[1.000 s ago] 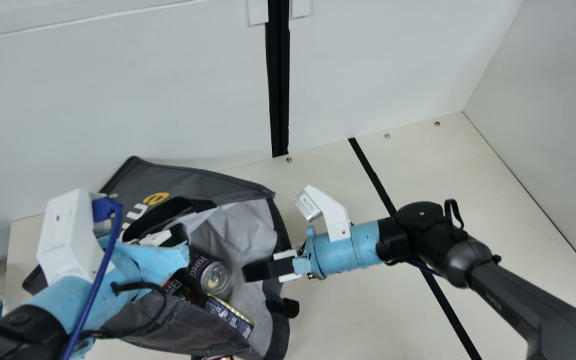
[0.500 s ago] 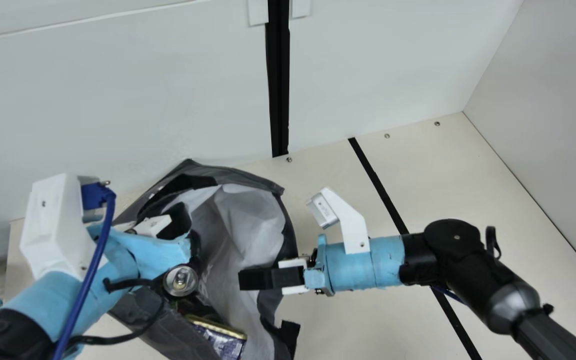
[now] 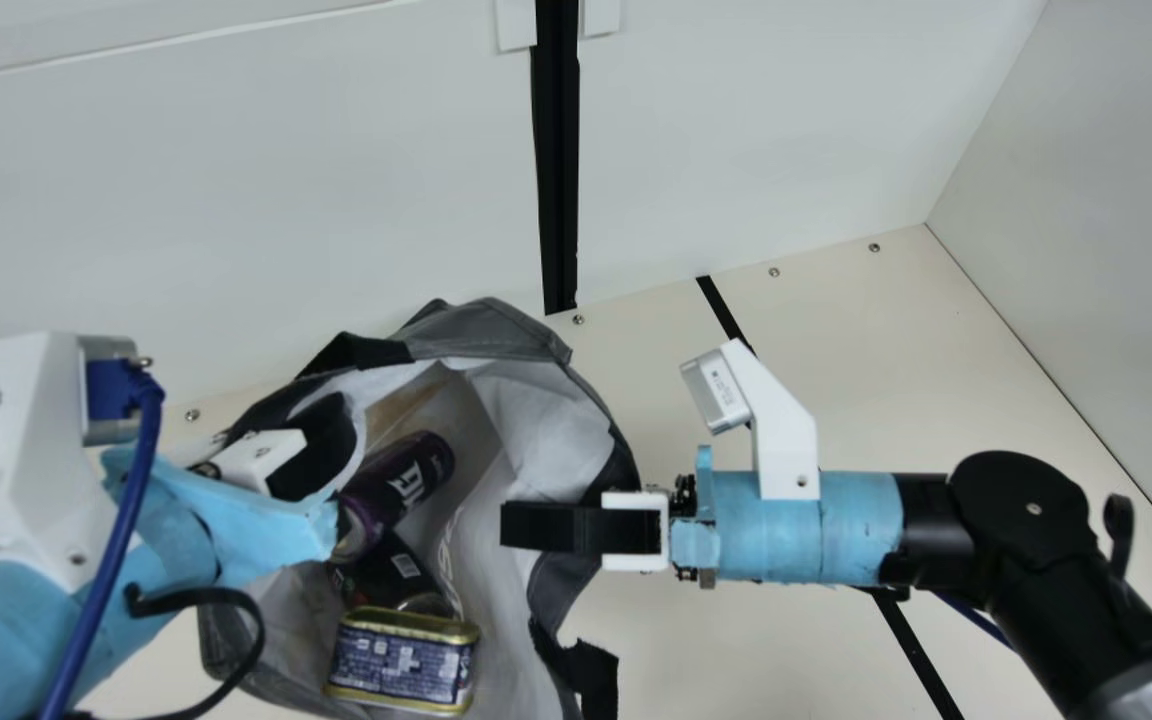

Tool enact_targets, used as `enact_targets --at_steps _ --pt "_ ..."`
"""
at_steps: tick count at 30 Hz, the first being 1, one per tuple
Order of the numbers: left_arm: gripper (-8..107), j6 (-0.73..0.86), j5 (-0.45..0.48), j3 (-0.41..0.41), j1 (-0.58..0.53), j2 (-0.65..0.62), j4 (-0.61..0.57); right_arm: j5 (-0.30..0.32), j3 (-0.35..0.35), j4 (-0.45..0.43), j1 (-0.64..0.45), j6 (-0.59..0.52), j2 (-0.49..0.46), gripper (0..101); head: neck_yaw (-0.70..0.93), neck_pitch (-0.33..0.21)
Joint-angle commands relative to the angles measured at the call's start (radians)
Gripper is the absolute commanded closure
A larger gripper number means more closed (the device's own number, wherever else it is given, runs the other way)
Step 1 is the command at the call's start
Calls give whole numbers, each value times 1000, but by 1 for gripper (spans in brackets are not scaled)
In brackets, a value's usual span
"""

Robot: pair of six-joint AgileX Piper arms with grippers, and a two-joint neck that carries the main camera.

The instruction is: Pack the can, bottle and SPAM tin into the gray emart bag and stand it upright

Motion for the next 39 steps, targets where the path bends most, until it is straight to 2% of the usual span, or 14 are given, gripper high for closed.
enact_targets --at_steps 1,15,30,33,39 --pt "107 32 23 -19 6 -6 -19 -11 -7 1 -8 33 -22 101 -1 -24" --pt "107 205 233 -218 53 -9 -118 -11 -101 -9 -78 228 -129 101 -1 -24" --pt "107 279 489 -436 71 36 -200 -11 -223 -164 -159 442 -206 101 -1 -24" --pt "107 283 521 -454 75 45 -220 -11 -248 -204 -168 481 -213 101 -1 -24" --pt "107 294 521 -422 76 50 -258 -11 -300 -267 -173 540 -210 101 -1 -24"
